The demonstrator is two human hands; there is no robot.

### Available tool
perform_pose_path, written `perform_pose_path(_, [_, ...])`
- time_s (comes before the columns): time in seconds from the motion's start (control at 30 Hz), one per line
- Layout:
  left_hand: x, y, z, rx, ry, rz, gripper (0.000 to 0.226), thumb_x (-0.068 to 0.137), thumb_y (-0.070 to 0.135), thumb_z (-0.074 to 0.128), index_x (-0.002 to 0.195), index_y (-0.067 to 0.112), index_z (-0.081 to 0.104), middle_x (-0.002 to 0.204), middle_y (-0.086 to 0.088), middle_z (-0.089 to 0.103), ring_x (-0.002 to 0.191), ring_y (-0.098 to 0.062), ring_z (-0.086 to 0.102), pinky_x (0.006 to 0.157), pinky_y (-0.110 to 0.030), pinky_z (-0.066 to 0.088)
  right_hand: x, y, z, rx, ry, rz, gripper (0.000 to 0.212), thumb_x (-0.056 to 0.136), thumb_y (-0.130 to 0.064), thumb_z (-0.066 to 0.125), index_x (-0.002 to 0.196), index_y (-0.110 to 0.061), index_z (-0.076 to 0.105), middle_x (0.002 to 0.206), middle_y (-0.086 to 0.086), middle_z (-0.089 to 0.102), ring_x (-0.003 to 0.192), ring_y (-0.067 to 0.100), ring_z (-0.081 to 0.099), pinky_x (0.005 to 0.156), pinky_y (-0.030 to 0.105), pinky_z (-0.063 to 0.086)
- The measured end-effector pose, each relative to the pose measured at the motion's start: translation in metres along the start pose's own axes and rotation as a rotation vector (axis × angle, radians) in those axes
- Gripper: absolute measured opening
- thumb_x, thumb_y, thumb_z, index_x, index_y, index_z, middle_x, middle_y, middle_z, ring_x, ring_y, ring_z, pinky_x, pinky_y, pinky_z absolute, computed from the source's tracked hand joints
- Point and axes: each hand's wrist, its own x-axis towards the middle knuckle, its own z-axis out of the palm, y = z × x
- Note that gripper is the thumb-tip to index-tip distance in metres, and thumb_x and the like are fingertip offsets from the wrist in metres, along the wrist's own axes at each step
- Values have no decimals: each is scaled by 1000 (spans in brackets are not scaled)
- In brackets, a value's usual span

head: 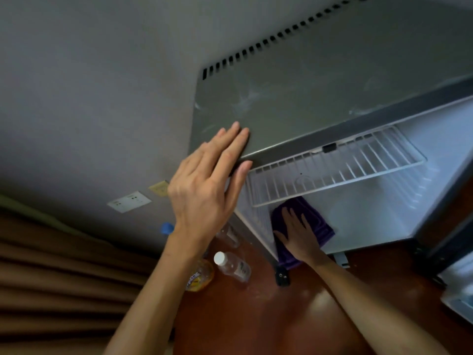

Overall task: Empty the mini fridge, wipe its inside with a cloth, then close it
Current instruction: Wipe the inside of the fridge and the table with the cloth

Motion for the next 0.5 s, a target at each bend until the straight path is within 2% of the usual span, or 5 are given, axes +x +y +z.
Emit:
perform_pose_path(0.1, [0, 2, -2, 24, -49, -10, 44, 114, 40, 58, 152, 19, 63, 159, 1, 61, 146, -14, 60, 113, -41, 57, -3, 11, -3, -118, -73, 32, 100, 96, -71, 45, 166, -1, 24, 170, 17, 34, 160, 33, 30, 130, 58, 17])
perform_pose_path(0.23, [1, 3, -5, 35, -87, -34, 47, 114, 43, 57, 155, 21, 59, 163, 3, 56, 151, -11, 55, 118, -39, 54, 0, -1, -1, -81, -158, 85, 89, 97, -63, 32, 162, -2, 36, 166, 18, 42, 157, 34, 36, 129, 60, 22])
perform_pose_path(0.37, [2, 6, -5, 26, -104, -66, 45, 114, 42, 56, 155, 24, 59, 163, 5, 56, 151, -10, 55, 116, -41, 55, 10, -42, -34, 560, -83, 429, 110, 92, -88, 6, 158, -11, 48, 163, 17, 47, 152, 34, 41, 127, 51, 26])
perform_pose_path(0.43, [4, 7, -7, 30, -122, -75, 45, 115, 42, 54, 156, 26, 58, 164, 6, 55, 152, -10, 54, 116, -41, 55, 17, -70, -58, 1059, -104, 773, 102, 93, -86, 28, 157, -8, 48, 155, 18, 53, 140, 39, 53, 117, 47, 40])
perform_pose_path(0.5, [7, 9, -8, 37, -155, -67, 45, 116, 41, 51, 158, 26, 56, 166, 6, 53, 154, -11, 51, 118, -42, 53, 18, -92, -76, 1387, -97, 858, 98, 91, -82, 42, 161, -13, 42, 157, 14, 52, 138, 38, 55, 116, 51, 46])
